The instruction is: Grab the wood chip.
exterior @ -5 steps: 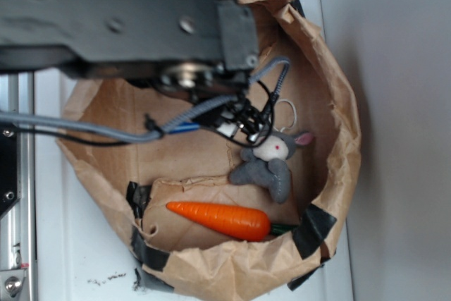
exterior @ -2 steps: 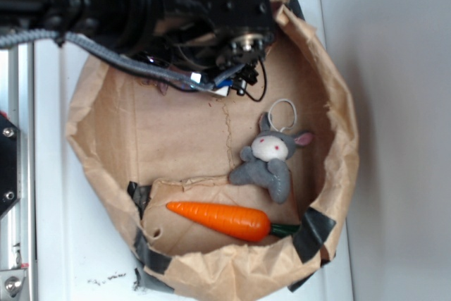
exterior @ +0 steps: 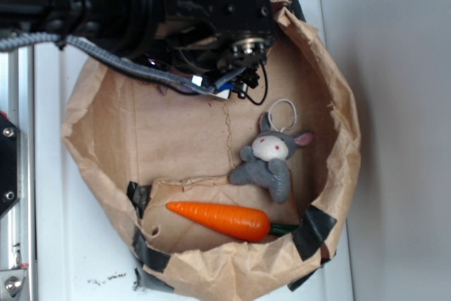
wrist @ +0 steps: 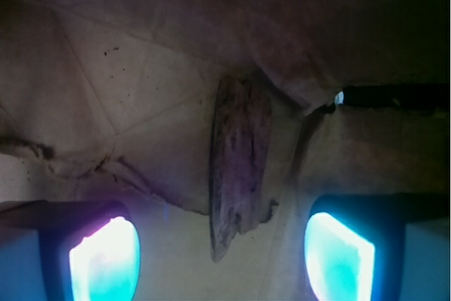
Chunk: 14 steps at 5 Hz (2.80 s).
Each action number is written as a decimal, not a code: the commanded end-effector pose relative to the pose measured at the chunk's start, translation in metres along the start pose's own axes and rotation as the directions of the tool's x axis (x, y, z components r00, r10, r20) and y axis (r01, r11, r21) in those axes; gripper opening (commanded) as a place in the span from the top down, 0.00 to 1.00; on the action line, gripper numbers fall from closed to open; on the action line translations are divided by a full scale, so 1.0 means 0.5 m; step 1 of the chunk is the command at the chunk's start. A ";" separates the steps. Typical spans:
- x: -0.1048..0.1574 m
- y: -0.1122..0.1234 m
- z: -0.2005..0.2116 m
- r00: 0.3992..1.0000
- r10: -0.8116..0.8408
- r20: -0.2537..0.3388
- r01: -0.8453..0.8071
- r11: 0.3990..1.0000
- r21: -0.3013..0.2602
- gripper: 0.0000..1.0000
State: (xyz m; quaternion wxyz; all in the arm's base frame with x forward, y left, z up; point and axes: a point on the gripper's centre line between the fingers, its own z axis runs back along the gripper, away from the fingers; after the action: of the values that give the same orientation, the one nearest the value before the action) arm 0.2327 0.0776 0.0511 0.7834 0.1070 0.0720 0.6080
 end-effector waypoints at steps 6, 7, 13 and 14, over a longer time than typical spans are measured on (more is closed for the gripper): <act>0.093 0.045 -0.091 0.988 -0.106 0.114 0.122 0.982 -0.143 0.00; 0.088 0.045 -0.085 0.988 -0.071 0.136 0.091 0.984 -0.153 1.00; 0.070 0.045 0.082 0.972 -0.140 0.186 0.198 0.920 -0.340 1.00; 0.065 0.072 0.166 0.971 -0.163 0.178 0.225 0.875 -0.429 1.00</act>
State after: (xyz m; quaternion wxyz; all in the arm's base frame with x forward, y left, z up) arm 0.2311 0.0943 0.1294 0.8562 -0.0433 -0.0822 0.5082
